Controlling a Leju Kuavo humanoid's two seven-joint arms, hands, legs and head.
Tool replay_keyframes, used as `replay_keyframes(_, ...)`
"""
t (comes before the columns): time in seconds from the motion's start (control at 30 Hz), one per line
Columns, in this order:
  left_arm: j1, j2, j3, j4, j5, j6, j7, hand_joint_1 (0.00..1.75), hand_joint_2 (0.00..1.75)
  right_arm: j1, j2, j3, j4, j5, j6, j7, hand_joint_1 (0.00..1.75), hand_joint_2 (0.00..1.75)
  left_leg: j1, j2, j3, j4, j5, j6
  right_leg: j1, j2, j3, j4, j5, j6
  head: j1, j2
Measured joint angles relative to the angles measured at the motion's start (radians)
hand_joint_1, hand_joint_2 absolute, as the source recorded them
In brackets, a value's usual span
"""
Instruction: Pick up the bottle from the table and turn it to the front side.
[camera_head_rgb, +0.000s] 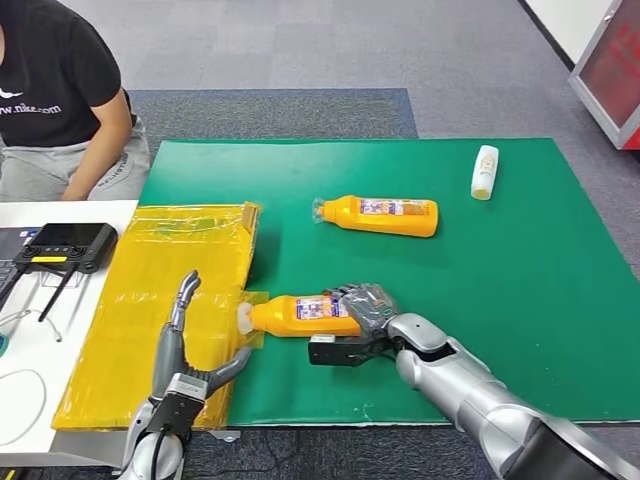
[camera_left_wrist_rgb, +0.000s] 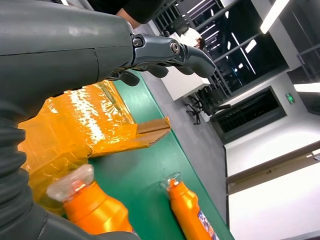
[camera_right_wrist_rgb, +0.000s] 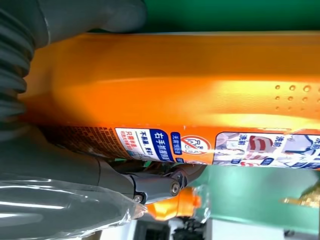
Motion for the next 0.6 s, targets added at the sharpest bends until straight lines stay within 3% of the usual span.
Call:
replay_keyframes(0.27, 0.000, -0.015, 0.019, -0.021, 0.036, -0.018, -0.039, 0.00, 1.75, 0.097, 0.009, -0.106, -0.078, -0.044, -0.152, -0.099, 1.75, 1.75, 0.000, 0.000, -0.002, 0.000, -0.001, -0.001, 0.000, 0.001, -0.002, 0.000, 0.000, 0.000, 0.000, 0.000)
replay_keyframes(0.6, 0.008, -0.047, 0.038, -0.079, 0.146, -0.012, -0.120, 0.00, 1.75, 0.359, 0.068, -0.343, -0.349, -0.227, -0.239, -0.292, 1.75, 1.75, 0.001, 0.000, -0.020, 0.000, 0.000, -0.002, 0.001, 0.000, -0.019, 0.002, -0.001, -0.001, 0.000, 0.000)
